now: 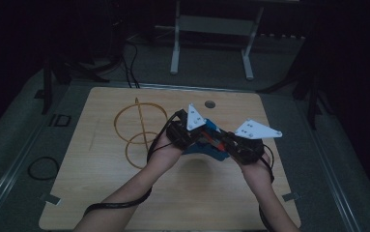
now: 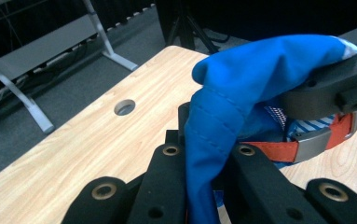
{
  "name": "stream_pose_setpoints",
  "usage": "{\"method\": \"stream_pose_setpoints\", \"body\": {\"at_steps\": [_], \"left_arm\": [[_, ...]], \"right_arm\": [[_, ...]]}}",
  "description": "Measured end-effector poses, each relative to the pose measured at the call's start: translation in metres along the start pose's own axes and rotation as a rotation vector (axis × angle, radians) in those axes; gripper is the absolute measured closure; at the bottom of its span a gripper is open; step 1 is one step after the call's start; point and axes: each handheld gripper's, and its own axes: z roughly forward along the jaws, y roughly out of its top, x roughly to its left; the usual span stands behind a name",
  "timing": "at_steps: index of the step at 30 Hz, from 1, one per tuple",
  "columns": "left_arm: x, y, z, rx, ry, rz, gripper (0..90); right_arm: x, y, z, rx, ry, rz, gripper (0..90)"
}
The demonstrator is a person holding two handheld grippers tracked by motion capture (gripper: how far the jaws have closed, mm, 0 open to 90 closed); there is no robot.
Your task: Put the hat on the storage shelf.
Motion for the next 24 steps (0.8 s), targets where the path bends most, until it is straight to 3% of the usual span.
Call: {"method": "stream_pose_setpoints", "body": {"at_steps": [7,9,14,18,20,24], "left_arm": [[0.001,-0.001,-0.004,-0.029,0.001,0.038,89.3],[0.001,-0.001,-0.008,-0.053,-0.017,0.039,89.3],[0.006,-0.003,-0.016,-0.085,-0.005,0.043,89.3],[0.012,-0.011,-0.022,-0.172,-0.015,0.07,89.2],[0.015,-0.015,-0.026,-0.217,-0.036,0.071,89.2],[0.02,-0.019,-0.032,-0.252,-0.046,0.093,89.2]], "right_arm": [[0.005,-0.003,-0.004,-0.019,0.018,0.002,84.9],[0.007,-0.002,-0.008,-0.026,0.035,0.0,83.7],[0.011,0.001,-0.029,-0.08,0.1,-0.019,79.0],[0.01,0.002,-0.051,-0.122,0.055,-0.066,78.0],[0.003,0.0,-0.059,-0.136,0.045,-0.051,77.4],[-0.011,-0.011,-0.065,-0.119,0.044,-0.012,76.4]]}}
